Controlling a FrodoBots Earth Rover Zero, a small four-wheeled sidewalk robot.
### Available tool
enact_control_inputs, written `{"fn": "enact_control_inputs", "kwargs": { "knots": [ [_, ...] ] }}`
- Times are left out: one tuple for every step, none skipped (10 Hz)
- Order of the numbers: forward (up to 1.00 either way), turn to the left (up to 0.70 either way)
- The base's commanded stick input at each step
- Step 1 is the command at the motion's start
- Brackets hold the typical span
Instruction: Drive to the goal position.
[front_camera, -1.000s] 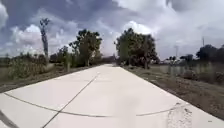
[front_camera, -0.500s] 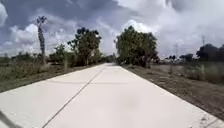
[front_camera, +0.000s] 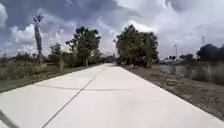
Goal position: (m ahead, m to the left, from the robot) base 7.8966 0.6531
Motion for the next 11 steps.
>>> {"fn": "enact_control_inputs", "kwargs": {
  "knots": [
    [0.85,0.0],
    [0.85,0.0],
    [0.85,0.0],
    [0.85,0.0],
    [0.85,0.0],
    [0.85,0.0],
    [0.85,0.0],
    [0.85,0.0],
    [0.85,0.0],
    [0.85,0.0],
    [0.85,0.0]
  ]
}}
